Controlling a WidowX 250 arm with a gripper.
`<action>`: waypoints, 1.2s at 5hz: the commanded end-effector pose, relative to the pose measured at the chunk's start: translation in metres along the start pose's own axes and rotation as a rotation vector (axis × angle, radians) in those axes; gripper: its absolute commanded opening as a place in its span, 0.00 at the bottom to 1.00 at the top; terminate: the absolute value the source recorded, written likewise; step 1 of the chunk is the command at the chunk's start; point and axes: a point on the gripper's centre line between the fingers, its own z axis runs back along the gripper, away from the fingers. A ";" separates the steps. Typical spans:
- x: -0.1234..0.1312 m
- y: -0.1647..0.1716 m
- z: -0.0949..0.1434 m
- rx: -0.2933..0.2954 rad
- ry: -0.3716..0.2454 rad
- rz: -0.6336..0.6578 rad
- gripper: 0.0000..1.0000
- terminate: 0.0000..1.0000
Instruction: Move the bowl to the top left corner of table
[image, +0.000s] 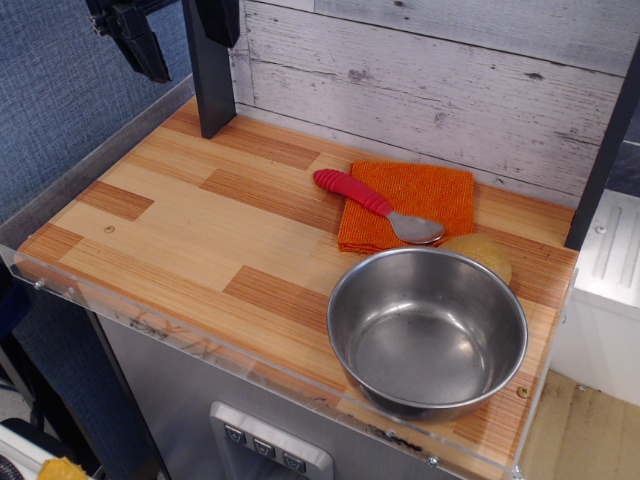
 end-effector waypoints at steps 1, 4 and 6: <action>0.000 0.000 0.000 0.000 0.000 0.000 1.00 0.00; -0.058 -0.008 -0.016 0.031 0.045 -0.338 1.00 0.00; -0.088 0.003 -0.035 0.057 0.086 -0.648 1.00 0.00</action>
